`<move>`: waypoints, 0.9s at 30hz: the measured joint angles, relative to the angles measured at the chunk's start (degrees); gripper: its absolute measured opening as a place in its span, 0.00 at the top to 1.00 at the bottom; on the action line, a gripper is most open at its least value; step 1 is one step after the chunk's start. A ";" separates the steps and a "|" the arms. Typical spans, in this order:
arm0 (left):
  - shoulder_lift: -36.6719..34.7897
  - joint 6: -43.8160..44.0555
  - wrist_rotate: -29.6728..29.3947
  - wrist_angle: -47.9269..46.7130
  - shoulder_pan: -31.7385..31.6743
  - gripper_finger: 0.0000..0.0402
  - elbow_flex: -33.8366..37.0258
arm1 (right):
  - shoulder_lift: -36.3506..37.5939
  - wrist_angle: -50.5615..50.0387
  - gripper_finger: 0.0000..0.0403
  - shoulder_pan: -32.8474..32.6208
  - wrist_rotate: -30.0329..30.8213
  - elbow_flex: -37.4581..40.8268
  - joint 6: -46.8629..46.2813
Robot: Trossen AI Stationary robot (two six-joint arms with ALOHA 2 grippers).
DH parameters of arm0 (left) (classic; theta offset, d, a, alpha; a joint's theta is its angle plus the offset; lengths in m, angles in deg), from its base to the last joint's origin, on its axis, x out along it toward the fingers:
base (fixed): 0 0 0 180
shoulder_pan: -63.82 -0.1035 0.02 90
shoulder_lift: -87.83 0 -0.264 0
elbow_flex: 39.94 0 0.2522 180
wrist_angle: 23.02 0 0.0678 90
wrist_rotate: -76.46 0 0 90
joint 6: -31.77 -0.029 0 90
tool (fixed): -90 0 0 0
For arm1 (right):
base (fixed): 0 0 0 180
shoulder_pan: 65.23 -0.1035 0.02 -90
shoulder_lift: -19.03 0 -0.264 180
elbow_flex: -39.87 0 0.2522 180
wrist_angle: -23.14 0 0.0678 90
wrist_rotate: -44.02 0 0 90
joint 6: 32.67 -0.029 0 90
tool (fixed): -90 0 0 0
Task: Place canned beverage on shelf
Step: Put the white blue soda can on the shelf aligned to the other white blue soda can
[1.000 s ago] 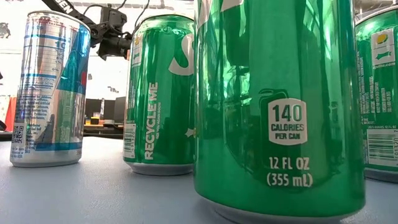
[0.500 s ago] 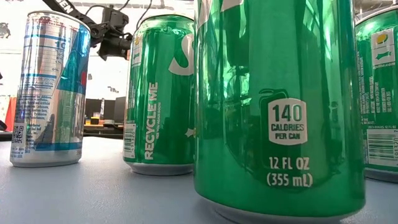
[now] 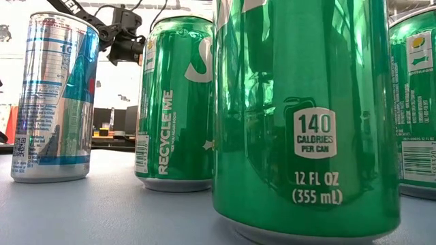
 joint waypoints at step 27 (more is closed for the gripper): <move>1.88 4.85 -3.12 1.10 -0.42 0.29 0.00 | 0.00 -0.20 0.33 0.00 -0.02 0.00 -0.04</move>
